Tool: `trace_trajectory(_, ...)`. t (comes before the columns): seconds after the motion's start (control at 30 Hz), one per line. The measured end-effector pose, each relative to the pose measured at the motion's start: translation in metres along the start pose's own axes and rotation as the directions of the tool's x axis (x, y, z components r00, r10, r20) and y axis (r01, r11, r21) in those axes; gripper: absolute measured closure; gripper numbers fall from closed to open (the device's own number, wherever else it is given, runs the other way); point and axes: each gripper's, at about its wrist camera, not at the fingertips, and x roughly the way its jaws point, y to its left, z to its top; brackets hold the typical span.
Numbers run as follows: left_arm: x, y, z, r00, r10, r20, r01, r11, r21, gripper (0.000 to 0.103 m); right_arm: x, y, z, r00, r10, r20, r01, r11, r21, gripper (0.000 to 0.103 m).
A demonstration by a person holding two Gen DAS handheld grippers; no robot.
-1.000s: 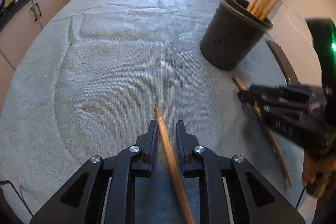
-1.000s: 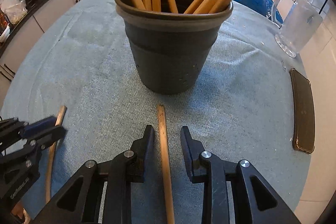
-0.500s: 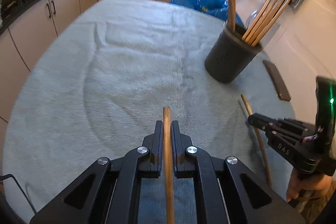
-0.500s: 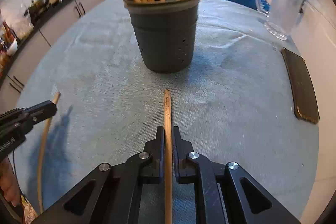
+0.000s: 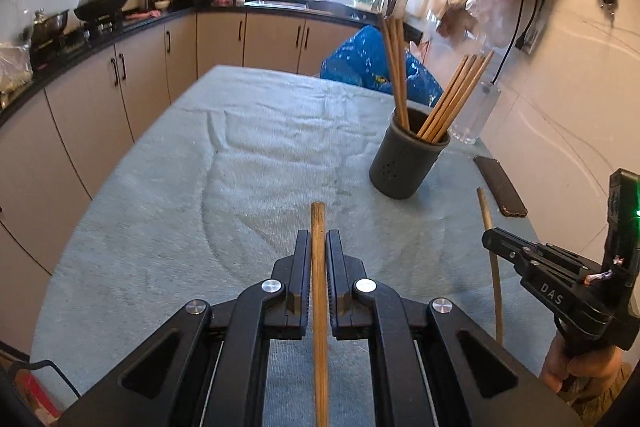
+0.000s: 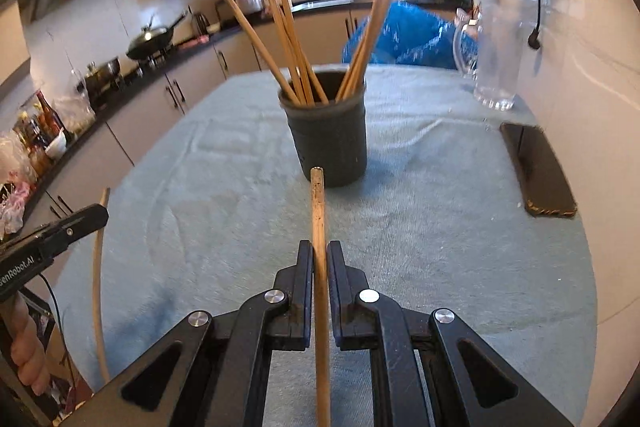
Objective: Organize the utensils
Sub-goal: 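Lift the left tool's chopstick over the black cup while the right tool carries its chopstick there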
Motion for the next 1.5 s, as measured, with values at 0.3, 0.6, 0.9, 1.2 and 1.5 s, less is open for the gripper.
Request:
trace_trajectory(0.3,-0.027,-0.014,-0.001,0.992,0.097,0.076,-0.101,0.994,0.051,0.096,-0.039,0.005,0.0,0.991,0.047,0.123,-0.054,0.997,0.052,0.095)
trace_trajectory(0.6,-0.032,-0.013,-0.005,0.986,0.138,0.093,-0.143,0.988,0.052,0.096,-0.053,0.006,-0.004,0.983,0.056,0.177,-0.068,0.996,0.065,0.095)
trace_trajectory(0.9,-0.029,-0.012,-0.004,0.985,0.149,0.09,-0.153,0.987,0.04,0.096,-0.069,0.001,0.002,0.971,0.049,0.232,-0.069,0.994,0.08,0.095)
trace_trajectory(1.2,-0.042,-0.007,0.016,0.987,0.082,0.141,-0.084,0.996,0.01,0.096,-0.081,-0.005,0.019,0.957,0.044,0.287,-0.074,0.993,0.092,0.095)
trace_trajectory(1.5,-0.059,-0.003,0.077,0.967,-0.015,0.253,0.029,0.998,-0.053,0.096,-0.089,-0.02,0.051,0.935,0.037,0.352,-0.084,0.989,0.122,0.095)
